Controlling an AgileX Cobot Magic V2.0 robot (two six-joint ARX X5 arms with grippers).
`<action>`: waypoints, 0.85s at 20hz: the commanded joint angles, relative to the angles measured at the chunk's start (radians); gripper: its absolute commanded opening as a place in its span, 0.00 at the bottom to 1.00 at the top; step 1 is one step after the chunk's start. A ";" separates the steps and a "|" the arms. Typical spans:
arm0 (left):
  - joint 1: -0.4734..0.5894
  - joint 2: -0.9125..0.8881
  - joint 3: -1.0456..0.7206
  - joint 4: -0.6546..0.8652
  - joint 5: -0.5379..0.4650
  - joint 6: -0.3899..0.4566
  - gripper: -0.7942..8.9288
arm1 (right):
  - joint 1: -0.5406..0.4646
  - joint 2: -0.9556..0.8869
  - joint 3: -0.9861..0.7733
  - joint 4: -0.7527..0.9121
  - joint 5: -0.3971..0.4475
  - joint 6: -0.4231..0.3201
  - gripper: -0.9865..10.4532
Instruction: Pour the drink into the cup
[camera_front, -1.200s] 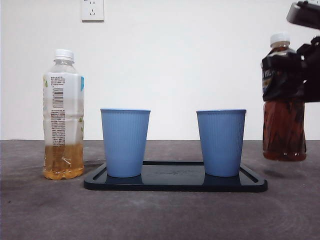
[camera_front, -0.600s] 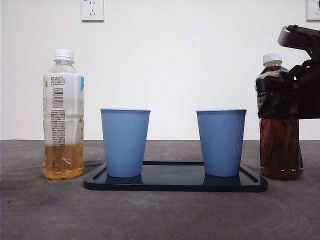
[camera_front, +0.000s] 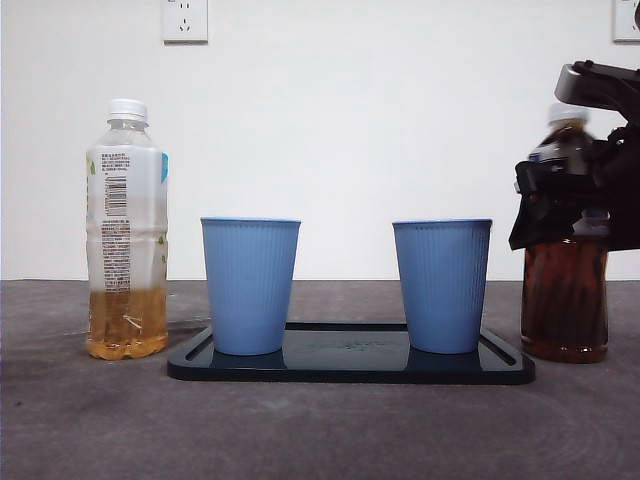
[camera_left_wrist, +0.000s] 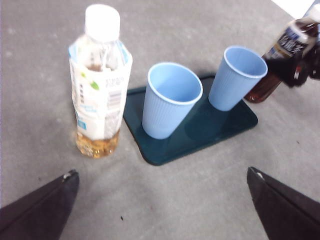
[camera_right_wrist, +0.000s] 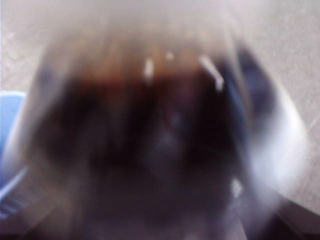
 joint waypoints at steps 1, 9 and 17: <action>-0.004 0.018 -0.007 0.046 -0.002 -0.025 0.66 | 0.003 -0.013 0.014 -0.024 0.000 -0.002 0.49; -0.004 0.136 -0.120 0.266 -0.011 -0.076 0.70 | 0.004 -0.237 0.014 -0.340 0.000 0.080 0.50; -0.077 0.346 -0.302 0.695 -0.100 -0.130 0.73 | 0.071 -0.581 0.015 -0.686 -0.035 0.145 0.50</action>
